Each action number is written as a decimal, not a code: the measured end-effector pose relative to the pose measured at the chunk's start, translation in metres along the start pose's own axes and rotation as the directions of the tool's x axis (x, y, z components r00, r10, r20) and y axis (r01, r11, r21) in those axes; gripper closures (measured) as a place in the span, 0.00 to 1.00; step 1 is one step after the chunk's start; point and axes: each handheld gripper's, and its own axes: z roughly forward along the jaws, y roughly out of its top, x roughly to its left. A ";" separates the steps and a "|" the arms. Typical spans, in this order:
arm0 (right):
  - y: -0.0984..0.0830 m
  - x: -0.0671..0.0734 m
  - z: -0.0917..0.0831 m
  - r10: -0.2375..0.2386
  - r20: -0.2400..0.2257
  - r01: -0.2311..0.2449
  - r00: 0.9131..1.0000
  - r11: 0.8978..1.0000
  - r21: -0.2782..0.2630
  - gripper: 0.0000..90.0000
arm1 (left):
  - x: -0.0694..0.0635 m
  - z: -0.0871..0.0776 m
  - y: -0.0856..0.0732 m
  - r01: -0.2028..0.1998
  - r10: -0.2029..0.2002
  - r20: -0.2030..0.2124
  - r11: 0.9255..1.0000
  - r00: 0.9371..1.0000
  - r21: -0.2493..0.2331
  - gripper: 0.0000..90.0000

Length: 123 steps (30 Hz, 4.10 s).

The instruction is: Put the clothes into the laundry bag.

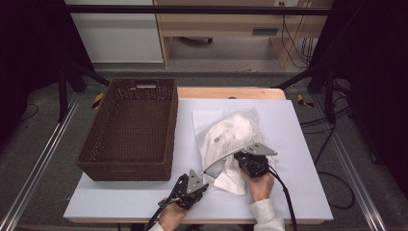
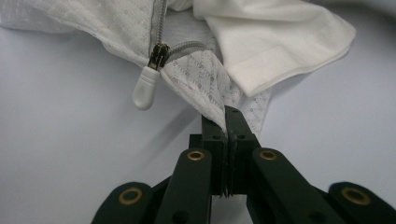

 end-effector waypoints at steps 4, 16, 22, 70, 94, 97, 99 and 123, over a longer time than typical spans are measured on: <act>0.002 -0.008 0.013 0.004 0.103 -0.002 0.995 1.000 -0.014 0.96 | 0.000 0.000 0.000 0.000 0.000 0.000 1.000 1.000 0.000 0.97; 0.004 -0.025 -0.002 0.048 0.085 -0.047 0.995 0.999 -0.016 0.73 | -0.001 0.000 0.000 -0.006 0.006 -0.004 1.000 1.000 -0.001 0.97; -0.006 -0.013 -0.046 0.014 -0.042 -0.014 0.999 1.000 -0.005 0.36 | -0.001 0.000 0.000 -0.006 0.006 -0.005 1.000 1.000 0.000 0.97; -0.041 -0.068 -0.070 0.101 0.174 -0.116 0.980 0.990 0.076 0.47 | 0.001 0.000 0.000 0.008 -0.008 0.003 1.000 1.000 -0.001 0.97; -0.079 -0.047 -0.112 0.109 0.069 -0.120 0.992 0.975 0.186 0.90 | 0.003 0.000 0.000 0.037 -0.037 -0.002 0.999 0.999 -0.004 0.97; -0.075 -0.043 -0.114 0.079 0.076 -0.088 0.994 0.988 0.131 0.71 | 0.003 0.000 0.000 0.038 -0.038 -0.001 0.999 0.999 -0.003 0.97; -0.066 -0.036 -0.118 0.062 0.065 -0.066 0.996 0.996 0.055 0.60 | 0.003 0.000 0.000 0.040 -0.040 0.001 0.999 0.999 -0.003 0.97; -0.006 0.023 0.027 0.007 -0.024 -0.004 1.000 0.989 0.147 0.95 | 0.002 -0.002 -0.001 0.026 -0.026 0.009 1.000 1.000 0.001 0.98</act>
